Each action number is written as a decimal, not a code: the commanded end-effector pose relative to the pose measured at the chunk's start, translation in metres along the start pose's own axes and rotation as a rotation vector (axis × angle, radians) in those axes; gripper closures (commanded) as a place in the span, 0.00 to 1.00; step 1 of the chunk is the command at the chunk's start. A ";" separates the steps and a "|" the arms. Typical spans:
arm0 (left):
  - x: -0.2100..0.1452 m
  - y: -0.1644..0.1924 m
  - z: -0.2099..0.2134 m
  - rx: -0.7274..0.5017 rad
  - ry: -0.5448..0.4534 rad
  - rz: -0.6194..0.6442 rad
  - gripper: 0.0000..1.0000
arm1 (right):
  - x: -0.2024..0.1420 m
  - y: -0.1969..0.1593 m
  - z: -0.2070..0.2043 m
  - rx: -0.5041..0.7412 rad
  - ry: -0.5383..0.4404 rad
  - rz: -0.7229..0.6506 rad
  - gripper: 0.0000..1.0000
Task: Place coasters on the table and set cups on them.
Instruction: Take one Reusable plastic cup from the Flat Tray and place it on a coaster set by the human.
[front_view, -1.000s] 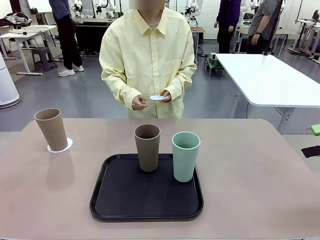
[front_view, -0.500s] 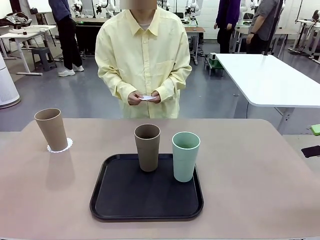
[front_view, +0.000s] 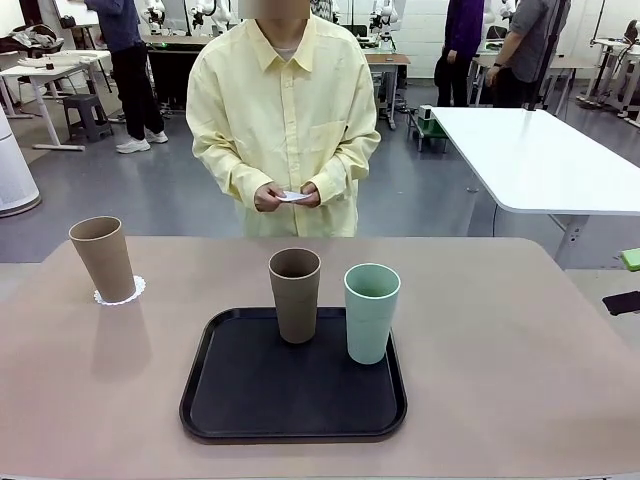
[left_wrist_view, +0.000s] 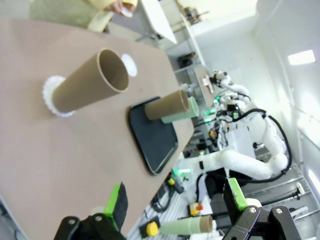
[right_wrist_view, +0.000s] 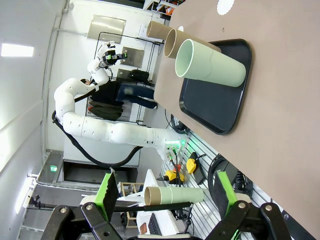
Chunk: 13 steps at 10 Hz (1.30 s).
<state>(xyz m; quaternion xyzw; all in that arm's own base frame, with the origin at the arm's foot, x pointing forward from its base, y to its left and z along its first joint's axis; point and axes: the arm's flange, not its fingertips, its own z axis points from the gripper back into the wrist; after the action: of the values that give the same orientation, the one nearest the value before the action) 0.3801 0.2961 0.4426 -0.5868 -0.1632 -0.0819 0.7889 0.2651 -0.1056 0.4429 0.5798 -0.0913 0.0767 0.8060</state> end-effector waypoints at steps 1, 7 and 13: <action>-0.001 -0.001 0.001 0.003 -0.004 0.003 0.00 | 0.001 -0.001 0.001 0.017 -0.003 0.012 0.00; 0.032 -0.113 -0.072 0.350 0.069 -0.376 0.00 | 0.001 -0.001 0.001 0.017 -0.003 0.012 0.00; 0.053 -0.145 -0.225 0.560 0.316 -0.585 0.00 | 0.001 -0.001 0.001 0.017 -0.003 0.012 0.00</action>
<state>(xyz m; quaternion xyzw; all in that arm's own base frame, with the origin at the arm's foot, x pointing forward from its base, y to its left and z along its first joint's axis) 0.4283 0.0530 0.5339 -0.2834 -0.2166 -0.3424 0.8692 0.2653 -0.1050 0.4429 0.5794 -0.0907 0.0773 0.8063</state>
